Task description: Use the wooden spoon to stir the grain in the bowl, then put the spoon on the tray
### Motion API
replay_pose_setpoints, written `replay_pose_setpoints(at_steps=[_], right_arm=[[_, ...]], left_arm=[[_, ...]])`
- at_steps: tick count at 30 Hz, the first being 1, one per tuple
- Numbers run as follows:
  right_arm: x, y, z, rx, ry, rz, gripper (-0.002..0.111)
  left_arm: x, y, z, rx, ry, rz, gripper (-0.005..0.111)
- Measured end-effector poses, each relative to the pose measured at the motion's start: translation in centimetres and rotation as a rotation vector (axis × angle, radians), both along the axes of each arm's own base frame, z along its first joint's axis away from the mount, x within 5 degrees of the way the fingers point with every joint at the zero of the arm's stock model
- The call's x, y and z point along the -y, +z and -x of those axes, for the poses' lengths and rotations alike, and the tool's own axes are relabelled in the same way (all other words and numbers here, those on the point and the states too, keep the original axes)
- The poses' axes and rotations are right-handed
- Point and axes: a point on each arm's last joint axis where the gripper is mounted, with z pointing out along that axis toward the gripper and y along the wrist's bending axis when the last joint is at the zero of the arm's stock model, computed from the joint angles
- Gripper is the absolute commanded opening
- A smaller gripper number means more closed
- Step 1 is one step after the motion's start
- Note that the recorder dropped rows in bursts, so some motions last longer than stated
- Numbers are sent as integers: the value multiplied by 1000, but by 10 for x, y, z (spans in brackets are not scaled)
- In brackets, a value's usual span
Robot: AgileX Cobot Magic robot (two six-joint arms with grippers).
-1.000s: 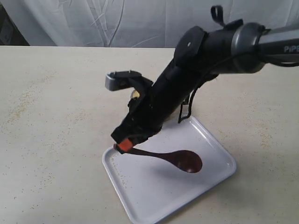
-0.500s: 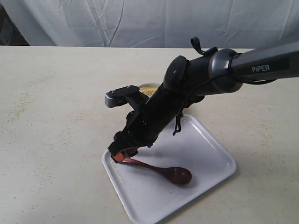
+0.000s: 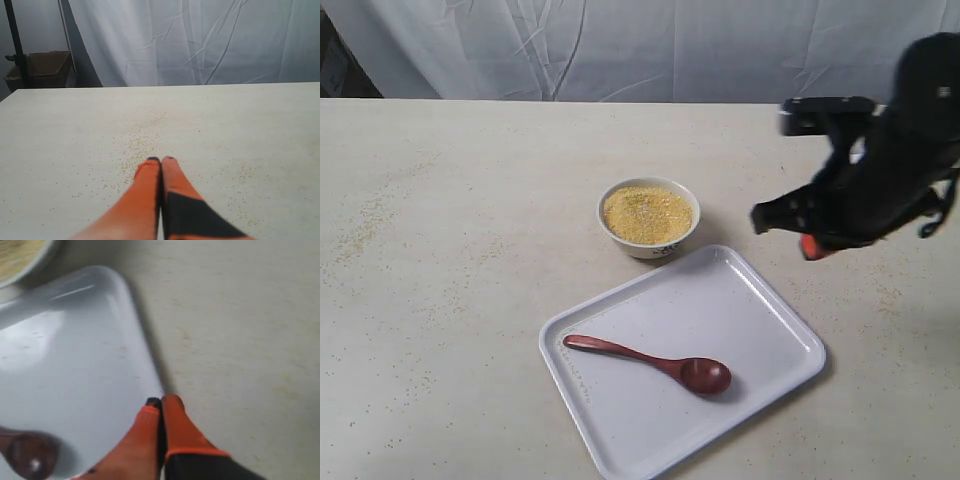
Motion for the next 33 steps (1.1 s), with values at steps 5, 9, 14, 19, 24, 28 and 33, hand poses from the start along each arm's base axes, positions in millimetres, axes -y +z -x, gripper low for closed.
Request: replay_pose_setpoints(at_steps=[5,9,14,19,24,28,33], right_arm=[[55,20,38,119,-170,19,0],[70,33,82,297,-182,-9,0],[81,44,131,561,-186,-107,0],[91,62,173,767,-199,-197,0],[97,77,200,929,-200,-254,0],[104,82,216,1012,-293,-292,0],[110,85,227,1089,-413,-275,0]], left_arm=[[0,0,0,0,0,0,0],[0,0,0,0,0,0,0],[0,0,0,0,0,0,0],[0,0,0,0,0,0,0],[0,0,0,0,0,0,0],[0,0,0,0,0,0,0],[0,0,0,0,0,0,0]])
